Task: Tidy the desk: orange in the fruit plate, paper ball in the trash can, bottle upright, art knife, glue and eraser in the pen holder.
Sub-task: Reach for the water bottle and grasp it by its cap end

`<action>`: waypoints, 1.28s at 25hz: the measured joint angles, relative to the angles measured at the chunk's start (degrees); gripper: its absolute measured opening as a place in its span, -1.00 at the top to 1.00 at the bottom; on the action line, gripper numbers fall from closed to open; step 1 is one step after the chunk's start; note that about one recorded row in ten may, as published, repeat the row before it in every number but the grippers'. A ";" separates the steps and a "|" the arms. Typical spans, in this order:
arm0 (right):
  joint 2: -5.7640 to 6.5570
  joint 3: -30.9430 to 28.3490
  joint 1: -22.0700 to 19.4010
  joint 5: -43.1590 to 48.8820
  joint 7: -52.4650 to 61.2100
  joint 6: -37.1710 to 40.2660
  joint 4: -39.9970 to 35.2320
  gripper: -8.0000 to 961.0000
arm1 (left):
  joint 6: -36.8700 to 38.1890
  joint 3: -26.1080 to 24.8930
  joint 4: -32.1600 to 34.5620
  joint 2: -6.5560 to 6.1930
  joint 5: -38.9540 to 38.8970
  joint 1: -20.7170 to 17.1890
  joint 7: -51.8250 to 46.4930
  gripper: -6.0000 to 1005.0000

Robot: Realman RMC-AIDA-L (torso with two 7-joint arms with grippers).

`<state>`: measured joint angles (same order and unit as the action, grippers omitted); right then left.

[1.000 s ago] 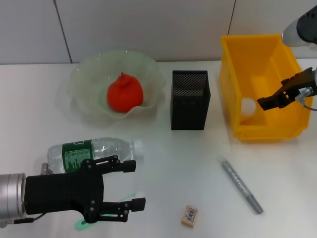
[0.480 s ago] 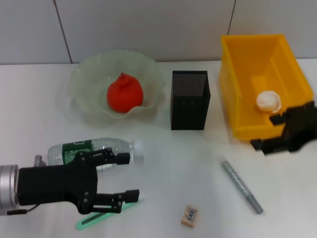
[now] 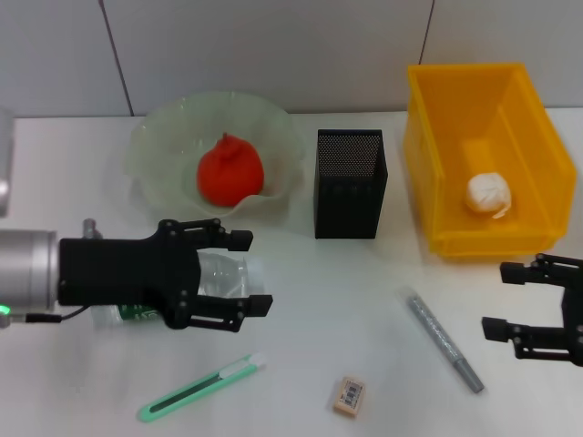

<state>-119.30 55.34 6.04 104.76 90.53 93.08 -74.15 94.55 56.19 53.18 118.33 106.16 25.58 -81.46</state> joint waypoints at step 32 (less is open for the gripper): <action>0.15 -10.51 3.28 -3.01 -13.77 6.37 20.29 -0.62 | -29.42 39.88 18.57 0.76 34.64 8.23 -37.72 -0.72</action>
<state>-119.15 44.83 9.33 101.76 76.76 99.45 -53.86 65.13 96.07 71.75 119.09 140.80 33.81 -119.18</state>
